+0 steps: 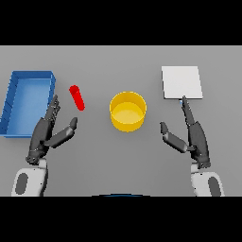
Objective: Pick up the red beaker and tilt it to pour out 1 green nut into yellow bowl. Pick up the yellow bowl and place it on the metallic measuring scale.
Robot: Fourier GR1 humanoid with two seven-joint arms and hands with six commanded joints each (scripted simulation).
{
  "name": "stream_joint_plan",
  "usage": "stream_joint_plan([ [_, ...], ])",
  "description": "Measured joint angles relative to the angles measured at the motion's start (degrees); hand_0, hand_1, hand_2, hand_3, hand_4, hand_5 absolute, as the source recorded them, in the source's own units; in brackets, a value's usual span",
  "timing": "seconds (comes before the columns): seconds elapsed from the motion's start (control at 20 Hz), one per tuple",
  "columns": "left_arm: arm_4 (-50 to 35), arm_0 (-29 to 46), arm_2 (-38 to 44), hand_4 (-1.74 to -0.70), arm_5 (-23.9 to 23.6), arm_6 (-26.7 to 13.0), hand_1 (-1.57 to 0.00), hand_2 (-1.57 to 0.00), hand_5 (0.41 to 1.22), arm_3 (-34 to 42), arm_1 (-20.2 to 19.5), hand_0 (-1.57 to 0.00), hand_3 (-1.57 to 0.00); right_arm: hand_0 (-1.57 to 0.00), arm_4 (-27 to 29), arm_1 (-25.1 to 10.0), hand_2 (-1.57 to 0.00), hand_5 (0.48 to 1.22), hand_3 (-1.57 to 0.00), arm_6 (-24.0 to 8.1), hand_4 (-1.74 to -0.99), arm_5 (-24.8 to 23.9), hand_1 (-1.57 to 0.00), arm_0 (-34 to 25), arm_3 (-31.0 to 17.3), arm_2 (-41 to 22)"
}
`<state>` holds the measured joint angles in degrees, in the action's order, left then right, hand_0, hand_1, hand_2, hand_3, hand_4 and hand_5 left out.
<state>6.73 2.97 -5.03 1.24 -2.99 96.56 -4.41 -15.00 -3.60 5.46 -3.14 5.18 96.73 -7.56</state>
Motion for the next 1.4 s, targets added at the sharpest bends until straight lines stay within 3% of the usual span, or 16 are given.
stream_joint_plan([
  [0.35, -0.2, -8.4, 1.2, -1.38, 0.9, -0.5, 0.0, 0.0, 0.738, -10.3, 0.7, 0.0, 0.0, 0.0, 3.4, 0.2, 0.0, 0.678, 0.0, 0.0, -1.304, 1.8, 0.0, -0.5, 0.2, 1.0],
  [0.6, 1.0, -15.5, 3.7, -1.36, -0.4, 1.2, 0.0, 0.0, 0.726, -21.1, 0.4, 0.0, 0.0, 0.0, 3.7, 0.5, 0.0, 0.686, 0.0, 0.7, -1.331, 1.8, 0.0, 0.8, 1.4, 0.8],
  [0.75, 0.6, -18.8, 5.2, -1.34, -0.3, 3.0, 0.0, 0.0, 0.717, -27.3, 0.7, 0.0, 0.0, 0.0, 4.1, 0.2, 0.0, 0.689, 0.0, -0.9, -1.341, 2.0, 0.0, 0.4, 1.0, 1.3],
  [1.4, 0.8, -30.7, 8.1, -1.34, -0.4, 7.0, 0.0, 0.0, 0.725, -41.8, 0.9, 0.0, 0.0, 0.0, 4.1, 0.4, 0.0, 0.681, 0.0, -0.3, -1.305, 1.7, 0.0, 0.1, 1.2, 1.4],
])
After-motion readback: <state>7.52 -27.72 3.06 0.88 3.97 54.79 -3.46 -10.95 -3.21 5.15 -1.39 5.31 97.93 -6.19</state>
